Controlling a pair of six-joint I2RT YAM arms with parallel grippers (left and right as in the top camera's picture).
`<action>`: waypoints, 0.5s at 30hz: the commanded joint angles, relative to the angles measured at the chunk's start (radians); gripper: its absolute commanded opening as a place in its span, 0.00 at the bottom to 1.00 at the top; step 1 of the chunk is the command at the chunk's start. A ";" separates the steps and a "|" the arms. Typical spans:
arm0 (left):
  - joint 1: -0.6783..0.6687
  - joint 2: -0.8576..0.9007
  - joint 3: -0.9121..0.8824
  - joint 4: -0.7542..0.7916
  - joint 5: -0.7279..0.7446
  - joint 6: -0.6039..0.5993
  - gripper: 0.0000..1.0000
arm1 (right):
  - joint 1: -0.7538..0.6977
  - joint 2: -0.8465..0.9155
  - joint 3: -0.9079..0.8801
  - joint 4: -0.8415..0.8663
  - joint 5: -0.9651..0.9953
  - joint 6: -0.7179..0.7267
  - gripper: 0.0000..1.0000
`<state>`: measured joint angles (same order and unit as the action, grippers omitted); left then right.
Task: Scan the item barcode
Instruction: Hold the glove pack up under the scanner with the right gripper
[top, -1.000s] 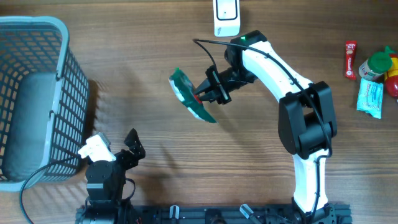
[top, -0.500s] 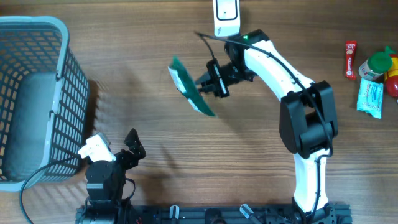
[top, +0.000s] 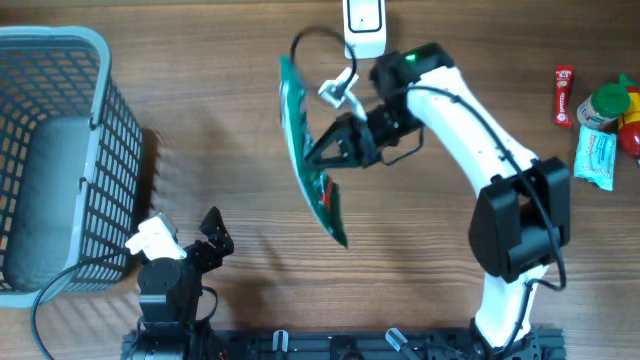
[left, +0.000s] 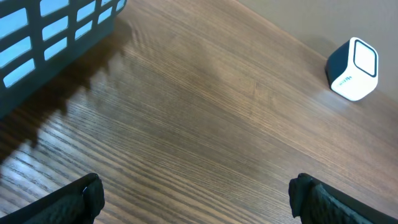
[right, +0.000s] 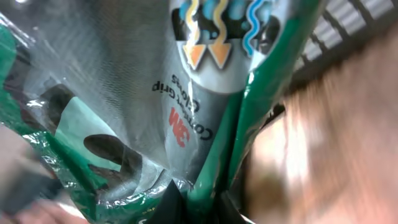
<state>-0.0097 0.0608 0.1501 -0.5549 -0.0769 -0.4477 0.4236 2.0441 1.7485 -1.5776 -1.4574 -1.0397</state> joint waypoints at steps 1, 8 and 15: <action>0.006 -0.005 0.000 -0.003 0.008 -0.005 1.00 | 0.048 -0.014 -0.009 0.079 -0.097 -0.561 0.04; 0.006 -0.005 0.000 -0.003 0.008 -0.005 1.00 | 0.063 -0.019 0.009 0.277 -0.166 -1.081 0.04; 0.006 -0.005 0.000 -0.003 0.008 -0.005 1.00 | 0.063 -0.019 0.009 0.374 -0.166 -1.081 0.04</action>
<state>-0.0097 0.0608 0.1501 -0.5549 -0.0772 -0.4477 0.4839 2.0441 1.7428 -1.2057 -1.5593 -2.0750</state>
